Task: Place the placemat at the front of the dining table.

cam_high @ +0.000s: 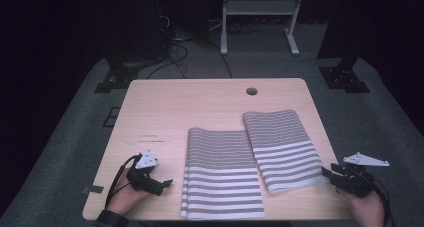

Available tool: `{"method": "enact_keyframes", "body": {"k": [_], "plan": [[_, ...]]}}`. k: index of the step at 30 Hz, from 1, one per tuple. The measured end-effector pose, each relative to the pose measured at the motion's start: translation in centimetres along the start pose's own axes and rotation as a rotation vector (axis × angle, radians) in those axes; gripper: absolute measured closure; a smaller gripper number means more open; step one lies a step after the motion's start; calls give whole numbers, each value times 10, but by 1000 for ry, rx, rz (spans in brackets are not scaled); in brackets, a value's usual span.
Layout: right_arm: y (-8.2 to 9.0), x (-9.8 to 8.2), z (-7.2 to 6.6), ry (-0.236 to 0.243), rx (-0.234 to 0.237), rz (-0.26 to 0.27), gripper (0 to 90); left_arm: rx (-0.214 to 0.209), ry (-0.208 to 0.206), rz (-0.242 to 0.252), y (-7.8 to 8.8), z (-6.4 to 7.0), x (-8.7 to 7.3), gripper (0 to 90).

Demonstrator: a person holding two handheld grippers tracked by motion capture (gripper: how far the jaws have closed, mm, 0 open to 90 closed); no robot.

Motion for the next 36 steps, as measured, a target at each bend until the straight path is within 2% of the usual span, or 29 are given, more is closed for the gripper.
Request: {"method": "enact_keyframes", "body": {"k": [6, 12, 16, 18, 21, 24, 26, 28, 36], "plan": [[-14, 2, -4, -29, 14, -13, 436, 0, 0, 1, 0, 0, 0, 0], [-29, -2, -8, -16, 1, -59, 413, 0, 0, 0, 0, 0, 0, 0], [-30, -3, -7, 11, -40, -47, 494, 0, 0, 0, 0, 0, 0, 0], [-29, -3, -7, 7, -37, -39, 561, 0, 1, 1, 0, 0, 0, 0], [-29, -3, -7, 7, -44, -35, 615, 0, 1, 1, 0, 0, 0, 0], [-29, -4, -10, 19, -40, -32, 709, 0, 1, 1, 0, 0, 0, 0], [-29, -4, -12, 27, -38, -35, 741, 0, 1, 1, 0, 0, 0, 0], [-29, -3, -12, 22, -34, -37, 824, 0, 1, 1, 0, 0, 0, 0], [-27, 0, -12, -16, -12, -42, 872, -1, -1, 0, 0, 0, 0, 0]]}}
Point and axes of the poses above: each handheld gripper's, and its own axes: y roughly backward along the jaws, x roughly out of its top, z roughly to its right, the point moved 6 cm from there along -y, roughly forward along the jaws, and after that the axes turned 13 degrees about -y, right-handed, at the moved point
